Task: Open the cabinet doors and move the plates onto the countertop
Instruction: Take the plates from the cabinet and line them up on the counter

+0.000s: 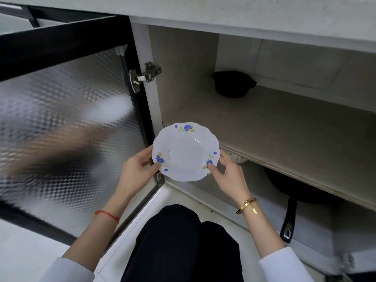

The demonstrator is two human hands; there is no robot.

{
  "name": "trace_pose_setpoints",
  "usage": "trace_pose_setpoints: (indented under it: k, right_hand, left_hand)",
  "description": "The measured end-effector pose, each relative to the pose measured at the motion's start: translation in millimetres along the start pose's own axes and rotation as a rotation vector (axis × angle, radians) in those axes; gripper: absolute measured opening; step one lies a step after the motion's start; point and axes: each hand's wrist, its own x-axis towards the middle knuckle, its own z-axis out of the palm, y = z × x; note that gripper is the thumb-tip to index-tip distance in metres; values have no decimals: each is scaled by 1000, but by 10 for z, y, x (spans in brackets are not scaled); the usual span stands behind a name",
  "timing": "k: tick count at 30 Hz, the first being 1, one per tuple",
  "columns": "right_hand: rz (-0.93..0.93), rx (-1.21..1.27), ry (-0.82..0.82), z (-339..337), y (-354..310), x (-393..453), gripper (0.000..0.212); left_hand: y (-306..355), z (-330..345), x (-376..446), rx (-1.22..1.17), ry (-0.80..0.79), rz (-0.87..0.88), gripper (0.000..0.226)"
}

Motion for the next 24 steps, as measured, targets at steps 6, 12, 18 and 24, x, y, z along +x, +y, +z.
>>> trace_pose_setpoints:
  k: [6, 12, 18, 24]
  right_hand:
    - [-51, -39, 30, -167, -124, 99, 43]
    - [-52, -32, 42, -215, -126, 266, 42]
    - [27, -1, 24, -307, -297, 420, 50]
    - [146, 12, -22, -493, -780, 362, 53]
  left_hand:
    - [176, 23, 100, 36, 0, 40, 59]
    - [176, 73, 298, 53, 18, 48, 59]
    - [317, 17, 497, 52, -33, -25, 64]
    - [781, -239, 405, 80, -55, -105, 64]
